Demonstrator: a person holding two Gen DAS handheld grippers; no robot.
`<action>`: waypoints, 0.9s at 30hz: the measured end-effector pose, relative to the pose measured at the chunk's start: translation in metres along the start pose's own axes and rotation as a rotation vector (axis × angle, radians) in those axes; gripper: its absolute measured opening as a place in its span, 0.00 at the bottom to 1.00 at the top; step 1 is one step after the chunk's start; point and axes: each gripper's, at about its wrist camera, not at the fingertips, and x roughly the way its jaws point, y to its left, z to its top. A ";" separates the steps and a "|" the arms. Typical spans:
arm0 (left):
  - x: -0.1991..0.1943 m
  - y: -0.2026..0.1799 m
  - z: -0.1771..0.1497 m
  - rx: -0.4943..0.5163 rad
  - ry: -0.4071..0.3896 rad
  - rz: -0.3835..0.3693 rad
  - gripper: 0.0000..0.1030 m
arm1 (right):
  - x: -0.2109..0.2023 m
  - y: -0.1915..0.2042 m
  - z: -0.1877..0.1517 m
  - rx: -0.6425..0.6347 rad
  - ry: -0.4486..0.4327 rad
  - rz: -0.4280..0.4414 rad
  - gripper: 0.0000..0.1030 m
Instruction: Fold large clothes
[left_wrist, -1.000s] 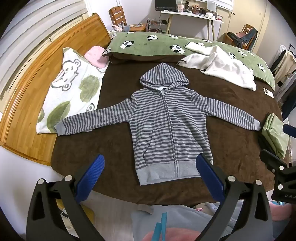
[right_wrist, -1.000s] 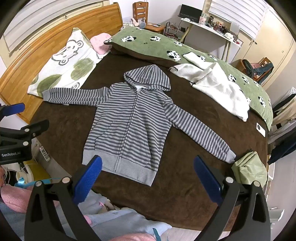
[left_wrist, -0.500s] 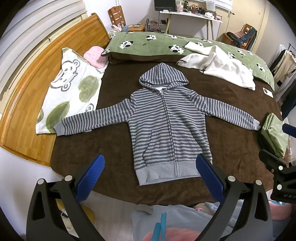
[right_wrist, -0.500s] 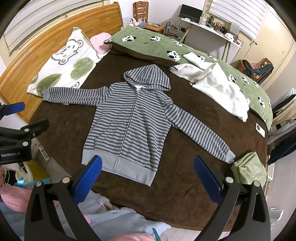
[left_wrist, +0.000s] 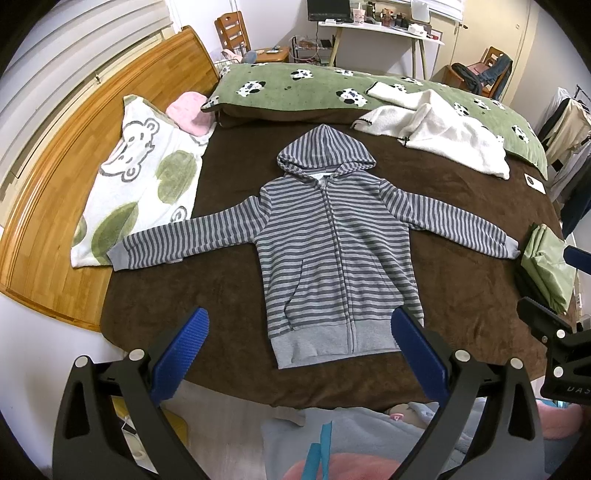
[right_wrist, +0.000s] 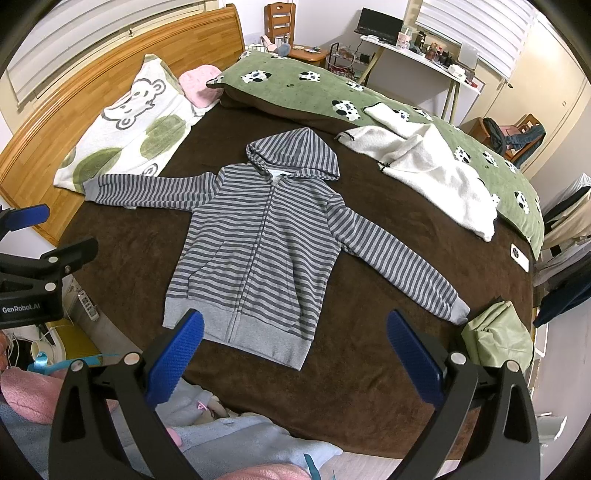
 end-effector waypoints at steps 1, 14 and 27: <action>0.000 0.000 0.000 0.000 0.000 -0.001 0.94 | 0.000 0.000 0.000 0.000 0.000 0.000 0.94; 0.003 -0.003 -0.003 -0.007 -0.002 -0.002 0.94 | 0.000 -0.002 -0.002 0.003 0.000 0.001 0.94; 0.009 -0.006 -0.007 -0.001 0.033 -0.016 0.94 | 0.007 0.000 -0.005 0.011 0.023 0.016 0.94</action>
